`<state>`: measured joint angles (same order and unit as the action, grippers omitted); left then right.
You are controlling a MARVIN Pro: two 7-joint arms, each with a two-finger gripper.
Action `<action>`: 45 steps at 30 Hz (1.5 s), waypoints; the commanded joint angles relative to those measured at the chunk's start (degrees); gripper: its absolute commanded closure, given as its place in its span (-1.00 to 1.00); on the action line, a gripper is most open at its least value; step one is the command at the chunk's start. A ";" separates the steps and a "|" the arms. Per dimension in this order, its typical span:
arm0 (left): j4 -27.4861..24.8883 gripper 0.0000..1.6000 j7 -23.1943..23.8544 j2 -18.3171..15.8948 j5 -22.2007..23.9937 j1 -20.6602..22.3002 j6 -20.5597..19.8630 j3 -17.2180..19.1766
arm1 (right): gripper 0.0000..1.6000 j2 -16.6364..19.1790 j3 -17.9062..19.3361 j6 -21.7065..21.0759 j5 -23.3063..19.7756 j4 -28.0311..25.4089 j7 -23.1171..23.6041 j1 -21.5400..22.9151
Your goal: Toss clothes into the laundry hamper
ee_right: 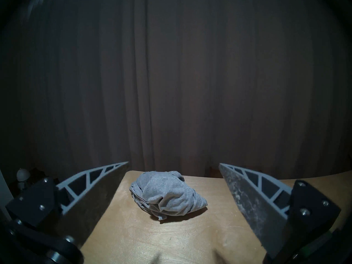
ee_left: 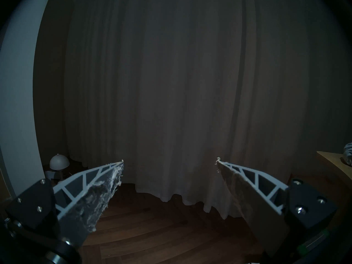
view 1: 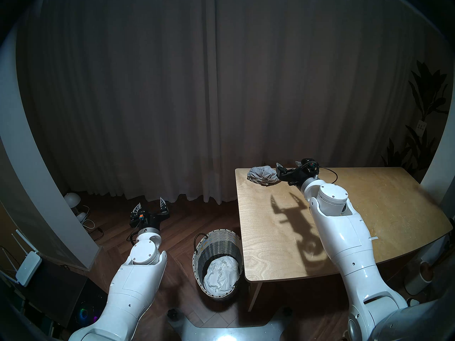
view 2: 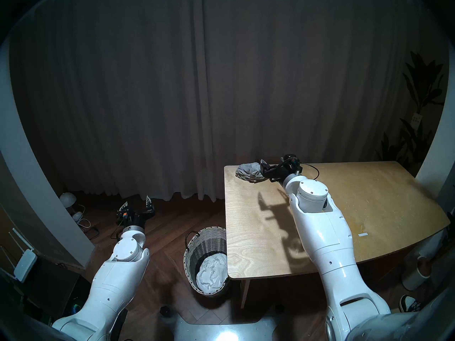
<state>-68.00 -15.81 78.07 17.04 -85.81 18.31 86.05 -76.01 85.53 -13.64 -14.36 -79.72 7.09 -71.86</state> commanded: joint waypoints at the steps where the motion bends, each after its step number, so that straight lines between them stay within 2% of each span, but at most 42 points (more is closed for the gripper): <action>1: -4.64 -1.00 -0.45 -0.53 -0.44 -1.39 1.61 0.56 | -1.00 -2.94 -1.74 -0.02 1.94 2.92 -3.48 6.59; 33: -19.91 -1.00 -4.53 -1.09 -2.53 -10.91 3.23 1.73 | -1.00 -8.02 -9.90 0.41 10.62 30.29 -12.83 22.86; 37: -22.06 -1.00 -5.01 -1.02 -2.87 -12.26 3.09 1.60 | -1.00 -9.19 -10.65 1.04 11.38 31.91 -13.70 23.77; 39: -23.50 -1.00 -5.36 -1.01 -3.08 -13.22 2.96 1.56 | -1.00 -9.89 -11.16 1.01 11.61 33.86 -14.02 26.03; 40: -24.19 -1.00 -5.54 -1.00 -3.19 -13.71 2.90 1.54 | -1.00 -10.10 -10.79 1.60 11.60 32.77 -14.26 25.04; 43: -27.05 -1.00 -6.34 -0.94 -3.53 -15.76 2.53 1.55 | -1.00 -10.69 -10.86 2.35 11.31 34.43 -14.17 27.96; 44: -26.48 -1.00 -6.56 -0.83 -3.63 -15.76 2.67 1.54 | -1.00 -10.66 -10.46 3.21 11.31 32.93 -14.25 26.49; 45: -28.41 -1.00 -7.00 -0.82 -3.67 -17.03 2.08 1.64 | -1.00 -10.83 -10.77 3.41 11.24 34.66 -14.18 28.07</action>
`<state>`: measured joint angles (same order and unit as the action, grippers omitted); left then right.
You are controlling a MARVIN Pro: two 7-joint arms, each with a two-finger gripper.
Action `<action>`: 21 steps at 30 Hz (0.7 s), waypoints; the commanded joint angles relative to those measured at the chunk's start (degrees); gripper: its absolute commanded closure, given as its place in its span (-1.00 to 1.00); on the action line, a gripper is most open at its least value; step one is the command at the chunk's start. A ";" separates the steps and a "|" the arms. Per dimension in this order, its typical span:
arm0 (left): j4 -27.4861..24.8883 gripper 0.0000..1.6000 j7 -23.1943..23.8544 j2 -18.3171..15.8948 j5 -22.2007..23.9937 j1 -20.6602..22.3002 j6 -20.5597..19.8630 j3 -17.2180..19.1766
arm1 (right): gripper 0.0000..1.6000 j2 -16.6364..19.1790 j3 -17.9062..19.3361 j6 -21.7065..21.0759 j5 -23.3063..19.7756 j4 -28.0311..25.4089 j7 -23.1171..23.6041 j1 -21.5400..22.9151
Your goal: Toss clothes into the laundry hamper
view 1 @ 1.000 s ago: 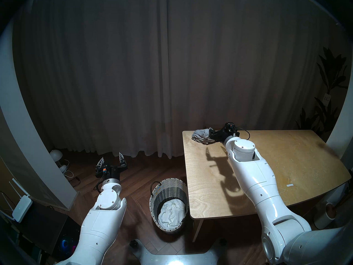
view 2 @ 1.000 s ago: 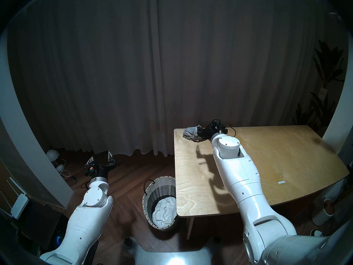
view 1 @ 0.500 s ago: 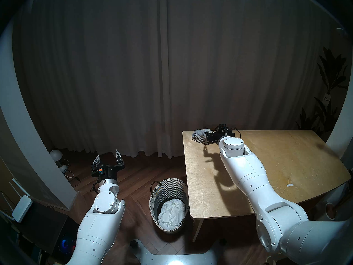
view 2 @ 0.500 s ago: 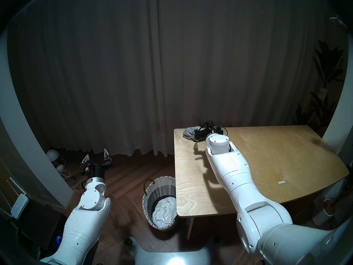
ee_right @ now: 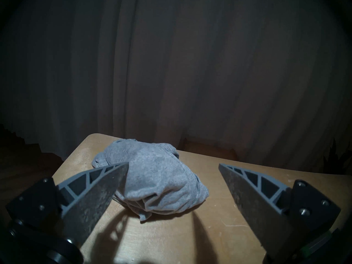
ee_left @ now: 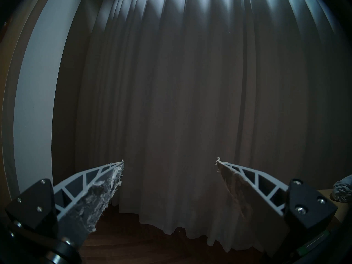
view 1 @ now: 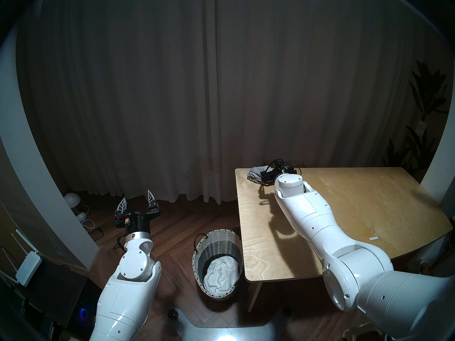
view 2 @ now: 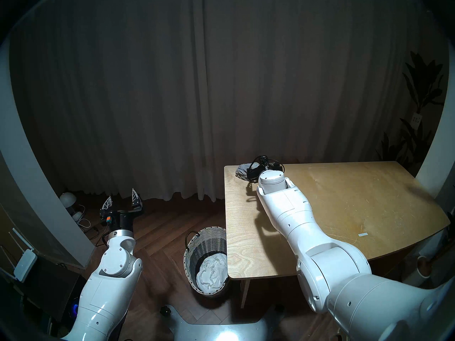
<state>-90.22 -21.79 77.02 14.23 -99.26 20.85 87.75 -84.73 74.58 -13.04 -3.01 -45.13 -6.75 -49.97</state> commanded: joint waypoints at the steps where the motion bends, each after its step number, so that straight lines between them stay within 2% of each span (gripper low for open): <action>1: -6.84 -1.00 -1.41 0.31 -0.90 -4.30 -0.80 -0.02 | -1.00 -2.14 -0.01 3.39 0.07 0.85 -0.34 6.43; 11: -13.09 -1.00 -3.84 0.10 -1.66 -8.14 -4.76 0.11 | -1.00 -3.06 -1.22 8.28 1.58 11.70 -1.54 9.24; 21: -15.95 -1.00 -5.89 0.08 -1.95 -10.56 -7.60 0.75 | -1.00 -3.00 -2.51 10.89 2.80 19.46 -1.82 11.12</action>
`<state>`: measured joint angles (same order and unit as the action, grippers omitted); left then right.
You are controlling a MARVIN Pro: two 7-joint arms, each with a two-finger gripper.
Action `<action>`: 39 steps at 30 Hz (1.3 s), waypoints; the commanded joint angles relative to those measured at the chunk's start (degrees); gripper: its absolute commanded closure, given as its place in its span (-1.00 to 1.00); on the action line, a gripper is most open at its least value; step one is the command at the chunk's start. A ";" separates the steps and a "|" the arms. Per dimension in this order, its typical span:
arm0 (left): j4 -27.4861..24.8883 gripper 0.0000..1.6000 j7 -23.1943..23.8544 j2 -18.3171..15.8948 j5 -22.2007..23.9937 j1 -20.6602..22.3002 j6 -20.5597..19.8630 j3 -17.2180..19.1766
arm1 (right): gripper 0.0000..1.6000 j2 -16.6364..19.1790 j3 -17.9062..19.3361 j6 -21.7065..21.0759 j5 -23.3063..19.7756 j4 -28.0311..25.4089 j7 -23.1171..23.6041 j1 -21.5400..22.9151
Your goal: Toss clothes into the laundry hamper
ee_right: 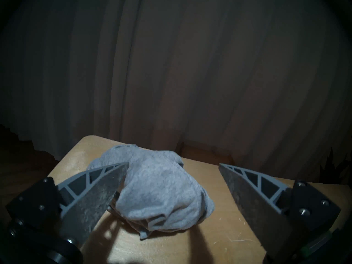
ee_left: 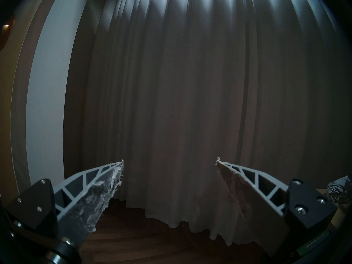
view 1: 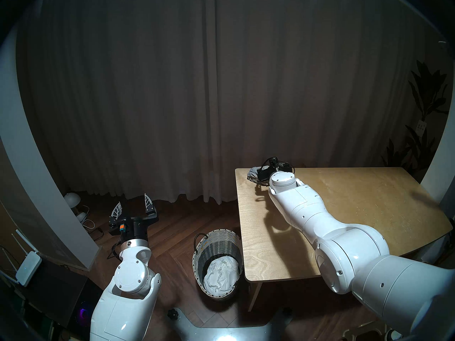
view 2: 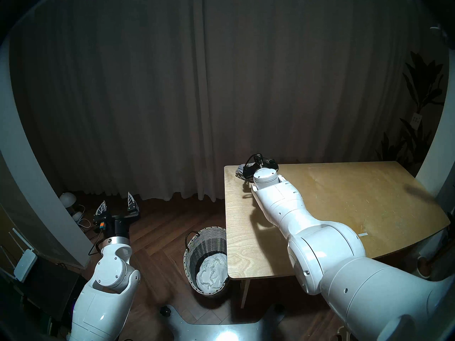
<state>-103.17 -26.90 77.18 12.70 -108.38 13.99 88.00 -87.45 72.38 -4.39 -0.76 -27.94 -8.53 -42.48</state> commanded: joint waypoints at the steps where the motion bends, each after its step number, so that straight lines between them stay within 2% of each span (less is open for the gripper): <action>1: -3.18 -1.00 -0.95 -0.08 -0.44 -1.62 -0.99 0.57 | -1.00 -0.32 -0.37 2.30 0.61 2.91 -0.03 4.00; 8: -4.02 -1.00 -1.92 -0.20 -0.47 -2.01 -2.21 1.11 | -0.98 -0.93 -0.94 2.21 1.20 6.29 -0.66 5.09; 9: -4.25 -1.00 -2.09 -0.22 -0.49 -2.11 -2.46 1.17 | 0.73 -1.04 -0.99 2.31 1.26 6.85 -0.75 5.29; 10: -4.45 -1.00 -2.19 -0.25 -0.54 -2.17 -2.59 1.23 | 1.00 -1.08 -0.86 2.42 1.11 7.16 -0.72 5.38; 15: -5.91 -1.00 -2.98 -0.32 -0.73 -2.84 -3.64 1.59 | 1.00 -1.29 -0.77 3.92 1.00 8.95 -0.61 5.90; 20: -7.76 -1.00 -3.59 -0.51 -0.97 -3.65 -5.24 1.59 | 1.00 -2.03 0.37 7.59 -0.18 8.72 0.34 6.93; 24: -8.50 -1.00 -3.75 -0.56 -0.94 -3.55 -6.44 1.21 | 1.00 -3.07 1.63 11.48 -1.80 4.45 2.52 6.47; 29: -8.17 -1.00 -3.77 -0.61 -0.81 -3.07 -7.03 0.86 | 1.00 -4.85 2.36 15.24 -3.12 1.54 4.65 8.41; 30: -8.17 -1.00 -3.82 -0.63 -0.80 -3.00 -7.20 0.80 | 1.00 -4.93 2.57 17.04 -3.45 -0.03 5.28 8.36; 31: -8.19 -1.00 -3.85 -0.64 -0.79 -2.95 -7.25 0.77 | 1.00 -5.17 2.64 16.68 -3.56 0.44 5.43 9.15; 39: -8.04 -1.00 -4.09 -0.63 -0.68 -3.44 -8.28 0.16 | 1.00 -5.56 4.06 22.47 -5.67 -5.84 8.37 9.96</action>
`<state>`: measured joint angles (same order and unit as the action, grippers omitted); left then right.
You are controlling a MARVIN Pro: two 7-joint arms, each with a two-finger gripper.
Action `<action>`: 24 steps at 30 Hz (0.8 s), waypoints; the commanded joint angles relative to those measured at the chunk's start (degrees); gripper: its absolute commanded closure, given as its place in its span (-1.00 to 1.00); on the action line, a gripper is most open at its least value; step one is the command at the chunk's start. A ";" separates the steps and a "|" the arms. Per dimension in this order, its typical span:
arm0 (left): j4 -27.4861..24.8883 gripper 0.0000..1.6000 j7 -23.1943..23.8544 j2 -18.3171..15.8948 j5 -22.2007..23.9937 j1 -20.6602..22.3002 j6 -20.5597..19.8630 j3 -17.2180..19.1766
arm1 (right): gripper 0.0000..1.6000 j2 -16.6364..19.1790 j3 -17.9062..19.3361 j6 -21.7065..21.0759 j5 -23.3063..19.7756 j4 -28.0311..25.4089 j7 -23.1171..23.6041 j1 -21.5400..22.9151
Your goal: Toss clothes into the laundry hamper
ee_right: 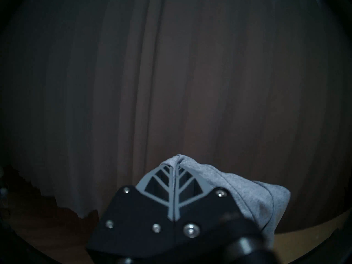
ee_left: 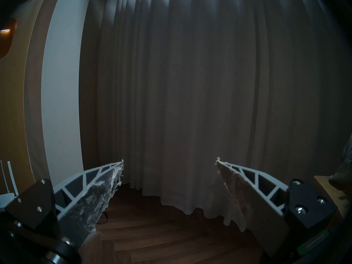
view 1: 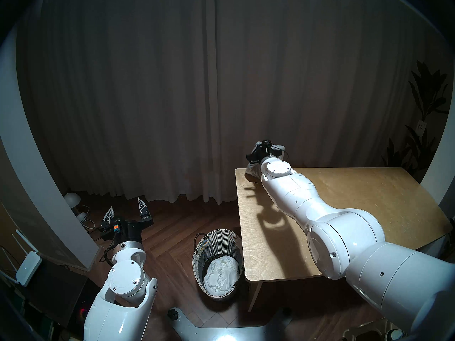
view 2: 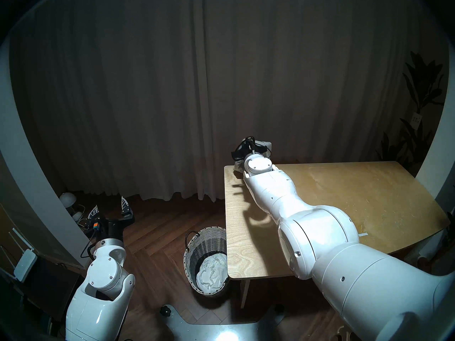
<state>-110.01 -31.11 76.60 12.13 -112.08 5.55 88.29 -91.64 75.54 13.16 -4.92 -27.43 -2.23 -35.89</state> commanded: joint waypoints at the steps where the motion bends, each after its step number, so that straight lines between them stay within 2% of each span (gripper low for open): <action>1: -1.10 -1.00 0.10 -0.04 -0.09 0.12 0.03 -0.20 | 1.00 -1.52 1.01 5.50 -1.73 -6.53 2.42 3.61; 6: -0.45 -1.00 -0.01 -0.19 -0.33 -0.65 -0.72 -0.68 | 1.00 -1.98 1.53 7.74 -2.89 -11.49 4.23 3.18; 8: -0.23 -1.00 -0.08 -0.25 -0.41 -0.84 -0.86 -0.71 | 1.00 -2.14 1.56 8.13 -3.08 -11.31 4.53 3.35; 12: 0.56 -1.00 -0.43 -0.63 -0.81 -1.47 -1.45 -0.46 | 1.00 -2.56 1.61 9.16 -3.93 -14.48 6.07 1.90; 24: 1.76 -1.00 -2.83 -2.21 -1.58 -3.31 -2.15 3.95 | 1.00 -3.61 0.03 9.63 -5.74 -20.34 10.37 -4.86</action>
<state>-107.77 -33.05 75.49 11.29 -114.81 3.16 90.03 -94.13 76.35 21.69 -9.84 -43.60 6.07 -37.73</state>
